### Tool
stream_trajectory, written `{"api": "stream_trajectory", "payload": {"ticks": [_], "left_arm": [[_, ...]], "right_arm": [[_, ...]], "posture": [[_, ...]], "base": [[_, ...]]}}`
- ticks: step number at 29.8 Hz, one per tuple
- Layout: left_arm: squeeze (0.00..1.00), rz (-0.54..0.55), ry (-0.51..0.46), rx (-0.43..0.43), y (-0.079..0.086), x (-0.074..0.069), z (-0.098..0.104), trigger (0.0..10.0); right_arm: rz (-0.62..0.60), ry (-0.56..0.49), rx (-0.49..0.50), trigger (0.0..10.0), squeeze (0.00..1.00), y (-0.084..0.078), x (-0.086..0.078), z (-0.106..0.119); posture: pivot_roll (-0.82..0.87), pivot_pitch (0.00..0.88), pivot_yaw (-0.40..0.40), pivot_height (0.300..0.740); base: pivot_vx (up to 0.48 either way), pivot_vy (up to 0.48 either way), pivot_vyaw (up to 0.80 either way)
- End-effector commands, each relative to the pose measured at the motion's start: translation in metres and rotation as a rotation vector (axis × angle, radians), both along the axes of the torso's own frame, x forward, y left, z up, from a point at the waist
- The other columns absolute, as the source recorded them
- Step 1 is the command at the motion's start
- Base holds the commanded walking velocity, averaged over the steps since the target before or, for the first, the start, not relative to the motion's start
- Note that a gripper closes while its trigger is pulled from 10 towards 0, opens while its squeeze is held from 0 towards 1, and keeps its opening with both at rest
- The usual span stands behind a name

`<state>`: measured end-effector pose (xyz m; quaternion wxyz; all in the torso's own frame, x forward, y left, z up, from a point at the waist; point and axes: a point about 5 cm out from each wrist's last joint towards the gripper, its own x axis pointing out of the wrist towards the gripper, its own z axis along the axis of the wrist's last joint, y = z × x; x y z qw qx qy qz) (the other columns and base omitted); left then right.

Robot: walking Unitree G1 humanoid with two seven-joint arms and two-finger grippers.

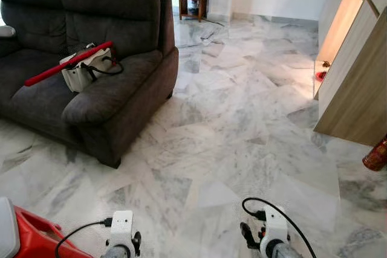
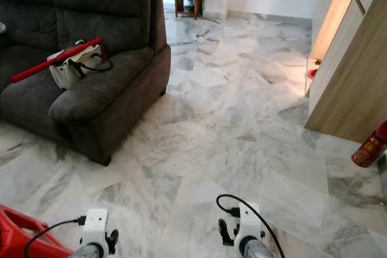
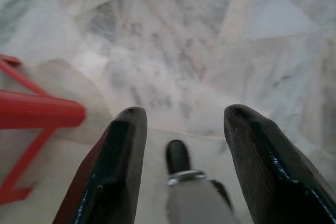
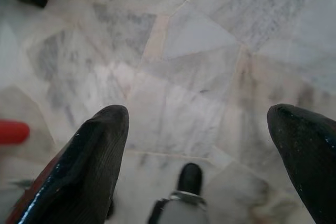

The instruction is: Picking trash to rubbish bin

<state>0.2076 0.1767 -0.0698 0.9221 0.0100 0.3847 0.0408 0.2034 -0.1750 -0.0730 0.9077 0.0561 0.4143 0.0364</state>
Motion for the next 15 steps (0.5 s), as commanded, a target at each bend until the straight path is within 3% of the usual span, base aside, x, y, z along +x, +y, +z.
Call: {"api": "stream_trajectory", "payload": {"ticks": [1, 4, 5, 9, 15], "left_arm": [[0.00, 0.030, -0.012, 0.001, 0.003, 0.003, 0.002, 10.0], [0.00, 0.044, -0.024, 0.015, 0.009, 0.003, 0.003, 10.0], [0.00, 0.051, -0.042, 0.052, 0.017, 0.005, 0.006, 10.0], [0.00, 0.002, -0.038, 0.075, 0.020, 0.004, 0.006, 10.0], [0.00, 0.011, 0.005, 0.066, 0.022, -0.008, -0.001, 10.0]], "right_arm": [[0.032, 0.006, -0.011, 10.0, 0.00, 0.001, 0.001, 0.000], [0.070, -0.004, 0.001, 10.0, 0.00, 0.005, 0.003, 0.001], [0.117, -0.007, 0.006, 10.0, 0.00, 0.009, 0.003, 0.002], [0.111, 0.005, -0.001, 10.0, 0.00, 0.008, 0.002, 0.001], [0.022, -0.018, 0.021, 10.0, 0.00, 0.009, 0.007, 0.003]], "posture": [[-0.10, 0.000, -0.096, 0.740], [-0.08, 0.000, -0.137, 0.740], [-0.05, 0.000, -0.137, 0.740], [-0.03, 0.000, -0.128, 0.740], [-0.08, 0.000, -0.030, 0.740]], "base": [[0.000, 0.000, 0.00], [0.000, 0.000, 0.00], [0.000, 0.000, 0.00], [0.000, 0.000, 0.00], [0.000, 0.000, 0.00]]}}
